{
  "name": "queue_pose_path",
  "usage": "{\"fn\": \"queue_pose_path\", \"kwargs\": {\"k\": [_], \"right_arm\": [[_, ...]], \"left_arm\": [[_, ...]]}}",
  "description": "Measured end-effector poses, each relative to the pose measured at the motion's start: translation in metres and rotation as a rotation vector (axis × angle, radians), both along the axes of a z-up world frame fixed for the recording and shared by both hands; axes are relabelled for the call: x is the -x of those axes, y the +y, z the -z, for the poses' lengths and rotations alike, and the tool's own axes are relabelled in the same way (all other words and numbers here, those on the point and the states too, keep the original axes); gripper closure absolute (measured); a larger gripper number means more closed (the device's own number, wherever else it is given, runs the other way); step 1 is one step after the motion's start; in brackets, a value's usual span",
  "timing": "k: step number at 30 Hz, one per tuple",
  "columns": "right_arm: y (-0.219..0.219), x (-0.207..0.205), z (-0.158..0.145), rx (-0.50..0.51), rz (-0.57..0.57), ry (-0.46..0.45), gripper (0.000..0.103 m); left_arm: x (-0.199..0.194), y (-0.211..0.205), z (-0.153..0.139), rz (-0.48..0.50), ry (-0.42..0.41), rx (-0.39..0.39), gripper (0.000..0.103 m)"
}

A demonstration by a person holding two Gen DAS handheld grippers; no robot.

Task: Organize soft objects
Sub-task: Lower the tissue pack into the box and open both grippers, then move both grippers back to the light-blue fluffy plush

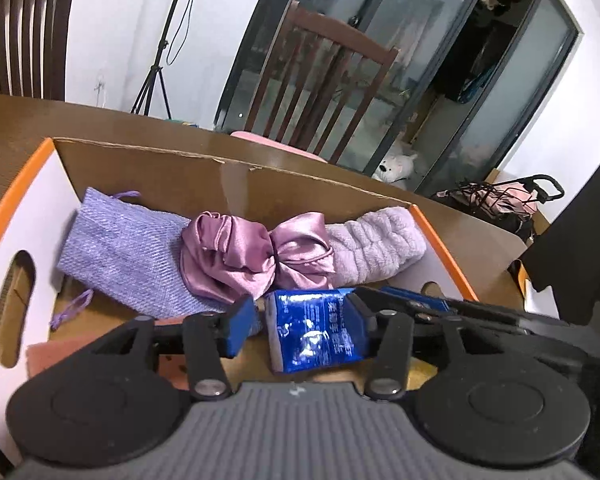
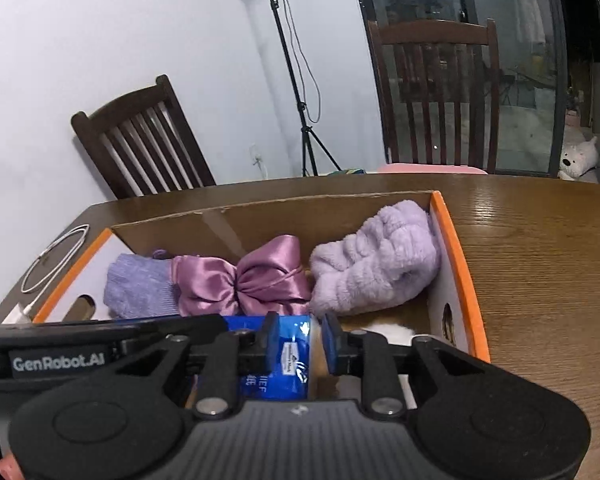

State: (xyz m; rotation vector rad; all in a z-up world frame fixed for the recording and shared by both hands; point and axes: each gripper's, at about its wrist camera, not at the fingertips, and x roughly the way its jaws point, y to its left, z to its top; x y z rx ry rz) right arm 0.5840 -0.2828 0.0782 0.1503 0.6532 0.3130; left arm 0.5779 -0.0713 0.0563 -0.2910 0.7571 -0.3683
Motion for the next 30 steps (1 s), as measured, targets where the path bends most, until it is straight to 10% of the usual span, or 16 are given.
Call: {"fn": "queue_pose_path", "kwargs": {"k": [3, 15, 30], "right_arm": [[-0.001, 0.003, -0.009, 0.014, -0.022, -0.03, 0.055], [0.016, 0.058, -0.075, 0.004, -0.156, -0.256, 0.046], [0.031, 0.155, -0.108, -0.085, -0.215, -0.352, 0.031]], "left_arm": [[0.019, 0.009, -0.012, -0.007, -0.046, 0.014, 0.033], [0.146, 0.03, -0.058, -0.117, -0.343, -0.175, 0.016], [0.287, 0.089, -0.036, -0.3, -0.357, -0.247, 0.01]]}}
